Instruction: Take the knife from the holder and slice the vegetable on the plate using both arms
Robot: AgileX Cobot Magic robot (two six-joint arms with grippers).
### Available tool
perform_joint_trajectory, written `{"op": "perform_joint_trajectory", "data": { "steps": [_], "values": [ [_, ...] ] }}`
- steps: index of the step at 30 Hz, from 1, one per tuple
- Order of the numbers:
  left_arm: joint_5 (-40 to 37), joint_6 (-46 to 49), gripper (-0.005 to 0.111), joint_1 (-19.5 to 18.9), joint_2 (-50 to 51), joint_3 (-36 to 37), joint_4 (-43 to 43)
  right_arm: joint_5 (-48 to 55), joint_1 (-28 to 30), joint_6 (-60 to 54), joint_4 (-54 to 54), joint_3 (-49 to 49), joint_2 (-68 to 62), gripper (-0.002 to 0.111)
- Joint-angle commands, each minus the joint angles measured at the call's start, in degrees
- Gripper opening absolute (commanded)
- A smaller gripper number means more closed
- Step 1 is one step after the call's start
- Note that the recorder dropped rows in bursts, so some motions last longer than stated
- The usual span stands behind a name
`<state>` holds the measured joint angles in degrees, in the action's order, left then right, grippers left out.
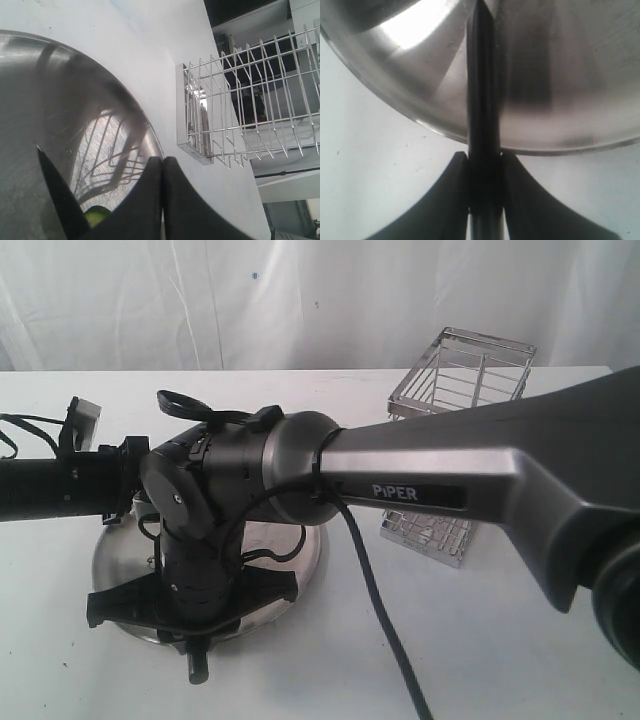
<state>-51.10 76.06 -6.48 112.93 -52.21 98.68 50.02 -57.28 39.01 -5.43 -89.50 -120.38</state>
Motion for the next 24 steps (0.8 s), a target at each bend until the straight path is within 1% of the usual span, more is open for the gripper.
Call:
{"op": "perform_joint_trajectory", "data": {
  "steps": [1, 8, 10, 14, 16, 20, 24],
  "values": [
    [-1.24, 0.83, 0.001, 0.48, -0.34, 0.14, 1.27, -0.35, 0.3, 0.2, -0.1, -0.39, 0.22, 0.0],
    [-1.02, 0.37, 0.001, 0.6, -0.34, 0.14, 1.27, -0.44, 0.3, 0.2, -0.1, -0.39, 0.22, 0.0],
    [-0.55, 0.25, 0.001, 1.15, -0.34, 0.14, 1.27, -0.44, 0.3, 0.2, -0.1, -0.39, 0.22, 0.0],
    [5.43, 0.66, 0.0, 3.02, -0.34, 0.14, 1.27, -0.44, 0.3, 0.2, -0.1, -0.39, 0.22, 0.0],
    [6.89, 0.66, 0.0, 3.73, -0.34, 0.14, 1.25, -0.44, 0.3, 0.2, -0.1, -0.39, 0.22, 0.0],
    [8.73, 0.9, 0.0, 3.87, -0.34, 0.14, 1.25, -0.45, 0.3, 0.2, -0.21, -0.39, 0.22, 0.0],
    [12.42, 0.9, 0.0, 3.87, -0.34, 0.14, -0.21, -0.45, 0.3, -0.68, -0.32, -0.39, 0.22, 0.0]
  ]
}}
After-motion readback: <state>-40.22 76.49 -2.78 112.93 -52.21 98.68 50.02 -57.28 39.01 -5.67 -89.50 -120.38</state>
